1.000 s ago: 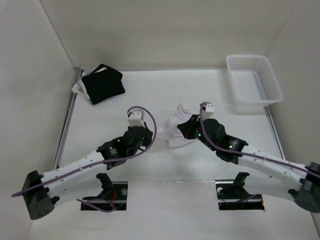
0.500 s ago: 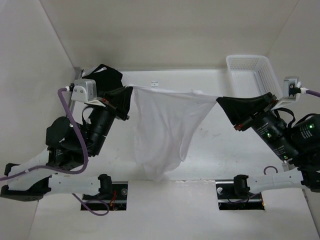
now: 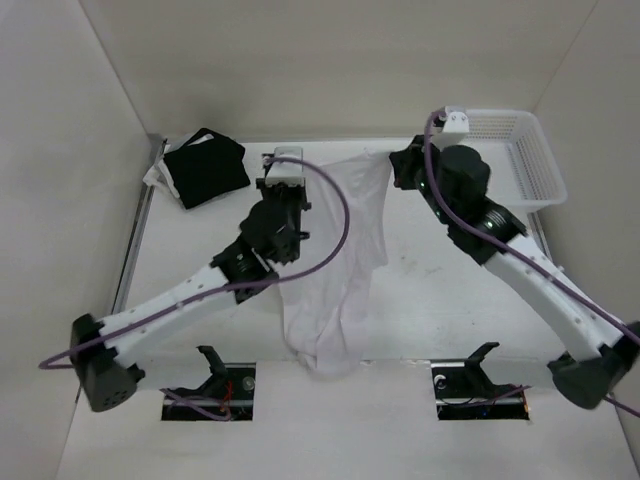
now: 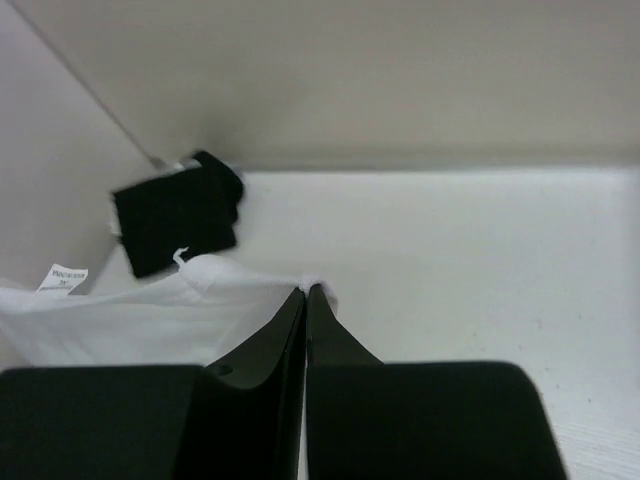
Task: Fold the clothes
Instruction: Flatten the tank top out
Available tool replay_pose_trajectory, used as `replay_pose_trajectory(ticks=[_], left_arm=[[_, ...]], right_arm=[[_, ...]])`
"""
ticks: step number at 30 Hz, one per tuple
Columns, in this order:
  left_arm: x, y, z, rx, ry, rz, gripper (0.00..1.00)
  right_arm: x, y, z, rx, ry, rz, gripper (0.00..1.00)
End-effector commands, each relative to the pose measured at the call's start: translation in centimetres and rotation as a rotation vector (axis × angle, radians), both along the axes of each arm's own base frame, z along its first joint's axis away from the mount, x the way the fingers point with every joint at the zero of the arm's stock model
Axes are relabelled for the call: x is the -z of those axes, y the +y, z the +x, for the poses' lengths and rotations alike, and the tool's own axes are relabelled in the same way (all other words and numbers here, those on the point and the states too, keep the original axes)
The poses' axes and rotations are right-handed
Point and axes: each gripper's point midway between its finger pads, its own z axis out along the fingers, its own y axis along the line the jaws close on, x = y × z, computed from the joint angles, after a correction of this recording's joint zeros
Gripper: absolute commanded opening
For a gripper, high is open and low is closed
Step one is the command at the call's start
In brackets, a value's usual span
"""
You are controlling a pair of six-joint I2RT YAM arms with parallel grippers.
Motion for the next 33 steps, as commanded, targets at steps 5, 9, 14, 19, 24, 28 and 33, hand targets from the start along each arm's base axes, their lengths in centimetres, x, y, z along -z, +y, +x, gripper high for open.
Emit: replay_pose_trajectory(ticks=[5,9,14,19,24,28,33], left_arm=[[-4.9,2.4,4.8,0.061,-0.013,-0.225,0.01],[-13.1,4.3,0.3,0.090,-0.161,-0.285,0.01],[-19.5,6.5,-4.8,0.115,-0.283,-0.325,0.01],[-22.9,7.9,-8.2,0.119,-0.343,-0.334,0.00],[-25.0,8.0,-10.7,0.153,-0.380,-0.343,0.00],[-25.7,7.1,-11.6,0.154,-0.402,-0.308,0.00],[-22.3,4.4,-7.6,-0.013,-0.389,-0.157,0.04]], right_arm=[[-6.6,0.4,0.7,-0.095,-0.144,0.129,0.01],[-13.8,-1.6,-4.7,-0.118,-0.280,0.168,0.01],[-19.6,-4.1,-10.4,-0.134,-0.396,0.205,0.02],[-22.8,-5.7,-14.1,-0.146,-0.456,0.230,0.02],[-24.7,-6.3,-16.9,-0.188,-0.476,0.252,0.02],[-25.9,-6.7,-17.7,-0.178,-0.497,0.236,0.02],[-22.4,-4.0,-13.3,-0.046,-0.509,0.134,0.01]])
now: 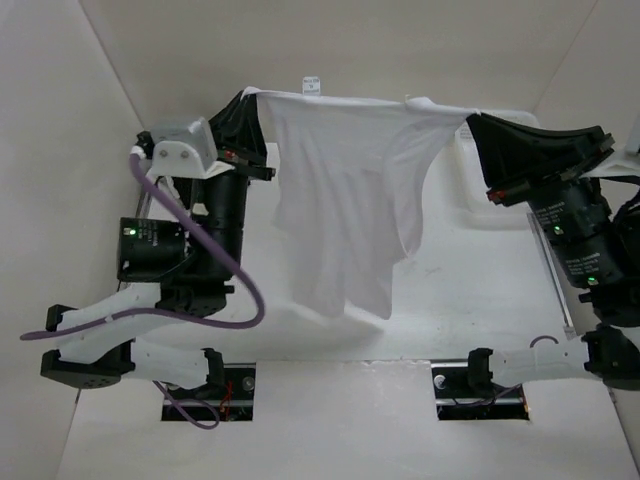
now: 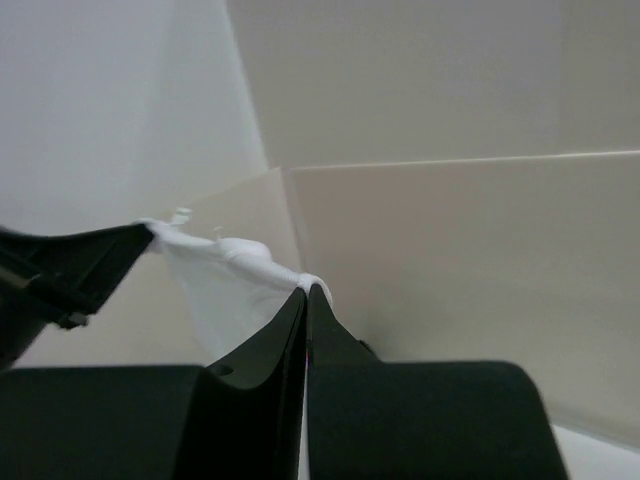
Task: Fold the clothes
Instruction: Flatten the tank top out
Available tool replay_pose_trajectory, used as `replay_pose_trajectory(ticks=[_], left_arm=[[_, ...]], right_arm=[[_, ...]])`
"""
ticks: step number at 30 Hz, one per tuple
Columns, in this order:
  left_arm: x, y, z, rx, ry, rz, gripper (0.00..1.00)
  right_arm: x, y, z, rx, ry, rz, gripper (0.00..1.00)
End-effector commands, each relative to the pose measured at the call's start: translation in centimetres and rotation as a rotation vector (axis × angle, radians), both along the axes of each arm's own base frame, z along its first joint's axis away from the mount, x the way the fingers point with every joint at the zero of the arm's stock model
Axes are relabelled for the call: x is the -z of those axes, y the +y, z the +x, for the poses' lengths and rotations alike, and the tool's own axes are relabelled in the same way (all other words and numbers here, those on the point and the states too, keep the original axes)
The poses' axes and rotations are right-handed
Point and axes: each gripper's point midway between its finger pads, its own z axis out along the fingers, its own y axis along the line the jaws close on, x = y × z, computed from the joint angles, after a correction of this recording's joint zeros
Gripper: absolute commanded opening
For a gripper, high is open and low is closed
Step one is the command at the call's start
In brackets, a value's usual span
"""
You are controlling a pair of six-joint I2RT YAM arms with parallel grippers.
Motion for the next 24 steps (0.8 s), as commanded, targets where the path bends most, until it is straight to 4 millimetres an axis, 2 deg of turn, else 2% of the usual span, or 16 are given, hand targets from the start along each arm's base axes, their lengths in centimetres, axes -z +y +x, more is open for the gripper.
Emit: replay_pose_trajectory(ticks=[1,2,3,5,6,7,8,9,10,12,14,17,19,21,23,24], left_arm=[[3.4,1.4,4.9,-0.249,0.051,0.035,0.04],[6.1,0.8,7.7,-0.299,0.092,0.073,0.05],[6.7,0.6,8.3,-0.303,0.103,0.080,0.05],[13.2,-0.2,14.7,-0.343,0.224,0.136,0.06],[15.2,-0.5,16.6,-0.338,0.263,0.152,0.06],[18.7,-0.5,20.0,-0.323,0.347,0.168,0.06],[21.8,-0.5,23.1,-0.302,0.428,0.177,0.06],[24.7,-0.2,26.4,-0.294,0.503,0.186,0.06],[26.3,0.2,28.4,-0.300,0.541,0.190,0.06],[29.8,0.2,34.0,-0.321,0.611,0.235,0.06],[31.1,-0.1,37.8,-0.339,0.643,0.276,0.06],[31.0,-0.6,40.5,-0.332,0.647,0.286,0.13],[30.1,0.1,41.8,-0.332,0.632,0.257,0.29],[30.0,0.4,41.3,-0.327,0.635,0.237,0.40],[31.2,0.4,39.7,-0.312,0.668,0.230,0.42],[33.5,-0.1,37.5,-0.284,0.716,0.213,0.41]], right_arm=[[2.8,-0.2,6.1,0.208,0.026,-0.010,0.01],[4.3,0.7,8.2,0.205,0.053,-0.027,0.00],[5.3,1.2,9.6,0.195,0.073,-0.036,0.00],[9.3,2.8,15.7,0.146,0.167,-0.056,0.00],[11.7,2.9,19.2,0.136,0.235,-0.064,0.00],[15.1,2.6,23.8,0.148,0.321,-0.072,0.00],[16.8,2.5,26.0,0.151,0.358,-0.076,0.00],[19.9,2.6,29.7,0.150,0.423,-0.089,0.01],[20.7,2.9,30.5,0.145,0.439,-0.094,0.01],[25.3,3.3,36.5,0.144,0.543,-0.108,0.01],[27.2,2.5,40.5,0.169,0.600,-0.098,0.01],[28.2,0.9,44.4,0.220,0.648,-0.051,0.11],[27.8,-0.4,45.3,0.258,0.654,0.000,0.27],[27.5,-0.9,44.7,0.271,0.660,0.017,0.37],[28.3,-1.3,43.1,0.281,0.679,0.006,0.39],[29.6,-1.1,41.8,0.276,0.697,0.000,0.39]])
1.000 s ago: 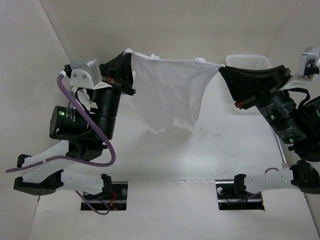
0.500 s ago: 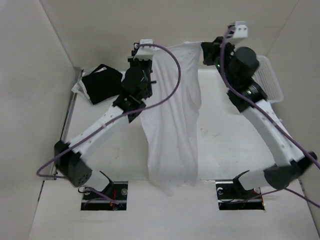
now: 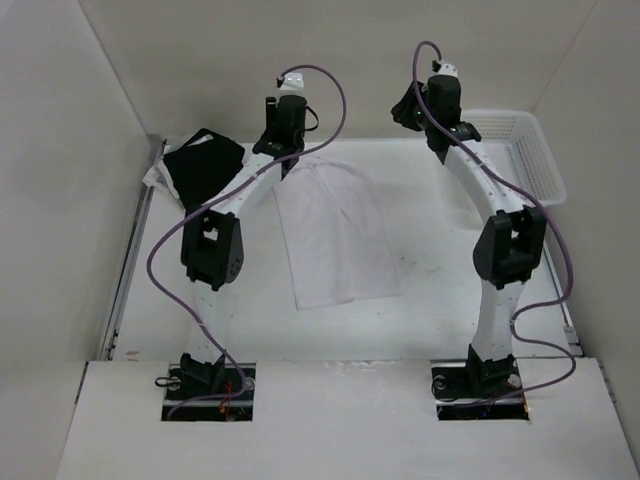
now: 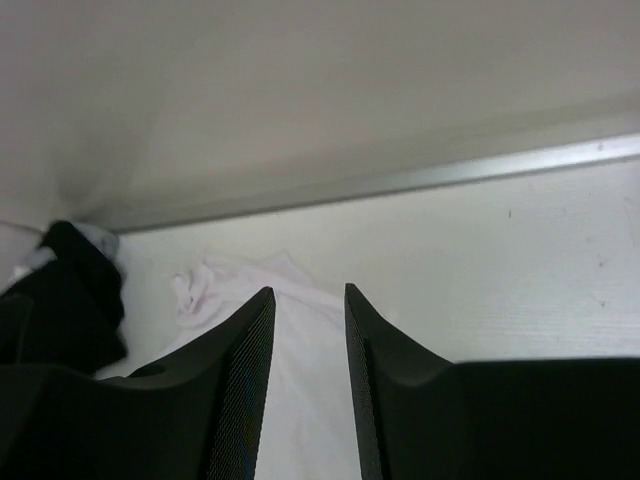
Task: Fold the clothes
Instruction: Flatten the tank top out
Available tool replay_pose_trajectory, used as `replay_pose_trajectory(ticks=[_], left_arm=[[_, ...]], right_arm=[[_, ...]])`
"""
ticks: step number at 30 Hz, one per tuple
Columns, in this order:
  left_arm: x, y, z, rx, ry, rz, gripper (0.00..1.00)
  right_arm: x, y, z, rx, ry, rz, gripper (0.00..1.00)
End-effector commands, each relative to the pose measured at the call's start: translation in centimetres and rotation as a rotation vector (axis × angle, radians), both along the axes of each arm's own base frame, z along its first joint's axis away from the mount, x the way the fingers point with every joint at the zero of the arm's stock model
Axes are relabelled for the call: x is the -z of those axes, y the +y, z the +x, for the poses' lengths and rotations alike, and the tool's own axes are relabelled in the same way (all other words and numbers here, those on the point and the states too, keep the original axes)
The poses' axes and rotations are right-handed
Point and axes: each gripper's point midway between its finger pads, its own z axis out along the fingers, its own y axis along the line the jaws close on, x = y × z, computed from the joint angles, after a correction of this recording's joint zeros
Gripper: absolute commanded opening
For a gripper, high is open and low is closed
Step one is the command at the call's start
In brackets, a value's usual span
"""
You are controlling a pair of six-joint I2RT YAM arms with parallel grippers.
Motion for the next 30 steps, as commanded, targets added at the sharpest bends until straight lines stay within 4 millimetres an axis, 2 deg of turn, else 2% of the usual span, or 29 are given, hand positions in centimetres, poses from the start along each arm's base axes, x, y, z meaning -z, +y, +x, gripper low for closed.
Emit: replay_pose_trajectory(ticks=[1,3,5,7,8,11,13,14,15,16,17,18,20,22,27,30], left_arm=[[-4.9,-0.6,-6.2,0.023,-0.087,-0.183,0.38],[-2.7,-1.0,-8.7,0.029,-0.052,-0.225,0.36],[1.6,-2.2,-13.5,0.054,0.026,-0.303,0.30],[5.0,-3.5,-17.9,0.095,0.106,-0.367,0.25],[7.6,-4.5,-21.7,0.133,0.174,-0.397,0.20],[11.3,-4.5,-27.4,0.154,0.274,-0.430,0.15],[14.0,-2.4,-31.9,0.111,0.359,-0.445,0.13],[15.2,-1.6,-33.8,0.089,0.401,-0.465,0.13],[16.2,-0.9,-35.7,0.072,0.442,-0.488,0.12],[17.0,-0.5,-37.1,0.058,0.471,-0.512,0.13],[17.8,-0.4,-38.7,0.058,0.512,-0.546,0.15],[18.5,-0.6,-40.3,0.065,0.559,-0.587,0.18],[19.3,-1.1,-42.4,0.082,0.610,-0.671,0.27],[19.6,-1.6,-43.1,0.095,0.632,-0.715,0.31],[21.3,-2.9,-43.8,0.120,0.684,-0.774,0.35],[22.0,-2.9,-43.6,0.101,0.692,-0.761,0.35]], right_arm=[[-7.4,0.6,-5.6,-0.005,-0.155,0.088,0.34],[-5.3,1.4,-7.9,-0.021,-0.126,0.101,0.26],[-1.5,2.7,-12.0,-0.049,-0.080,0.151,0.08],[1.9,3.9,-15.6,-0.076,-0.035,0.179,0.01],[4.8,4.6,-18.5,-0.096,0.006,0.179,0.00],[8.1,4.9,-22.2,-0.105,0.051,0.155,0.00],[11.0,4.7,-26.6,-0.112,0.088,0.131,0.02],[11.5,4.7,-27.6,-0.120,0.094,0.128,0.03],[12.2,4.9,-29.4,-0.140,0.104,0.125,0.04],[12.3,4.9,-29.8,-0.144,0.105,0.127,0.04],[12.7,4.8,-31.2,-0.150,0.104,0.137,0.06],[12.9,4.7,-31.6,-0.148,0.105,0.139,0.07],[13.2,3.8,-33.1,-0.138,0.094,0.148,0.09],[13.1,3.5,-33.6,-0.135,0.086,0.159,0.10],[13.8,3.1,-34.2,-0.137,0.098,0.152,0.10],[14.4,3.1,-34.6,-0.141,0.106,0.154,0.10]])
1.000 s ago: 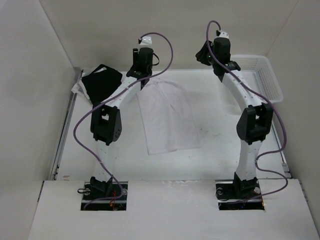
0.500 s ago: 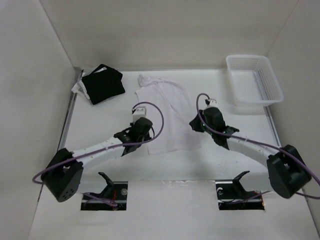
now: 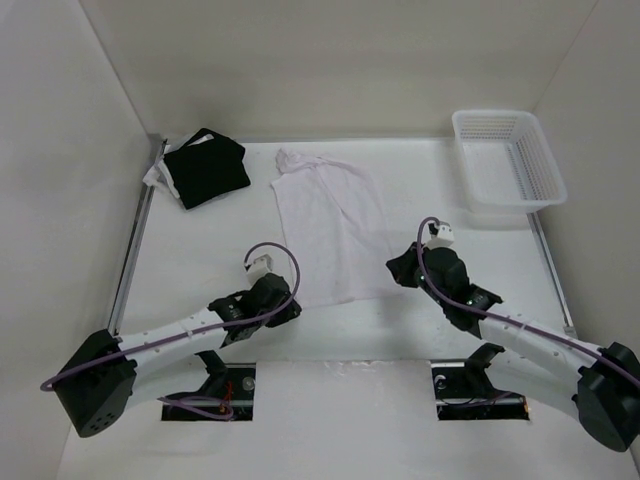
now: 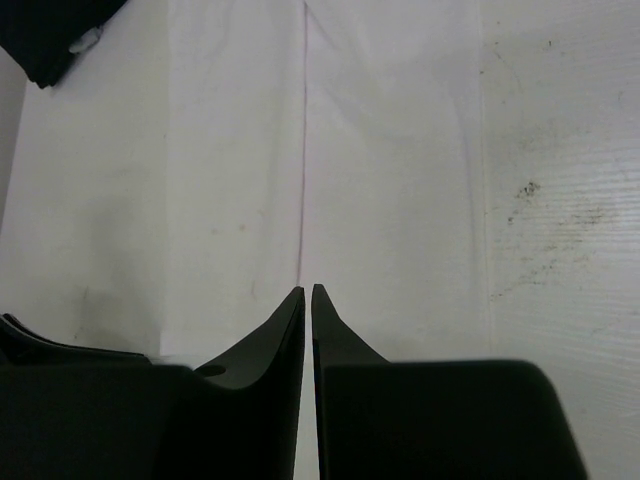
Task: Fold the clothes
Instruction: Flatten the tank top out
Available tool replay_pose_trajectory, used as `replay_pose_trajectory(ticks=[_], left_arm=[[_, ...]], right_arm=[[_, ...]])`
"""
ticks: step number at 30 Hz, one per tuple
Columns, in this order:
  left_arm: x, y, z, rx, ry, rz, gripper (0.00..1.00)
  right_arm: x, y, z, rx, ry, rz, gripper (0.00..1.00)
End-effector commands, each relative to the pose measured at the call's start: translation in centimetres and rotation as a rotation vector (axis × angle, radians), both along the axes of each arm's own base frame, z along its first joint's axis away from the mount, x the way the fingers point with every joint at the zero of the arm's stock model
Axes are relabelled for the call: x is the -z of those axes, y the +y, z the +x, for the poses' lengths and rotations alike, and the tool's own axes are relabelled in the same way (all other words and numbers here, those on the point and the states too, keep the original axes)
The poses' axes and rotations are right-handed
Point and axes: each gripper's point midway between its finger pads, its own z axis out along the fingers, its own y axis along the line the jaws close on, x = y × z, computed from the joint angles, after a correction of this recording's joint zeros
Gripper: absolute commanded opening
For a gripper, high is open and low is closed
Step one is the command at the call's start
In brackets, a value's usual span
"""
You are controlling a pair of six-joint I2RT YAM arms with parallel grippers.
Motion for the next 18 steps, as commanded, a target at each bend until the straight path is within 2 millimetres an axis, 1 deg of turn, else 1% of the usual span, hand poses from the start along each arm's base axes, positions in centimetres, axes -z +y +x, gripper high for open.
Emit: replay_pose_trajectory(ticks=[1,6,8,12,17,18], left_arm=[[0.2,-1.2,0.0,-0.013,0.024,-0.063,0.35],[0.4,-1.4,0.7,-0.027,0.015,-0.072,0.37],[0.7,-1.3,0.9,-0.035,0.021,-0.058,0.37],[1.5,-0.9,1.0,-0.045,0.035,-0.015,0.32],[2.0,-0.4,1.3,-0.061,0.033,0.009,0.26],[2.0,-0.4,1.4,-0.062,0.030,0.013,0.23]], right_arm=[[-0.4,0.2,0.0,0.015,-0.026,0.030,0.10],[0.3,0.1,-0.3,0.009,-0.019,0.027,0.10],[0.4,0.1,-0.3,0.008,-0.020,0.028,0.10],[0.2,0.2,-0.4,0.000,-0.025,0.033,0.11],[0.4,0.2,-0.4,0.000,-0.021,0.030,0.12],[0.4,0.2,-0.4,0.000,-0.021,0.030,0.13]])
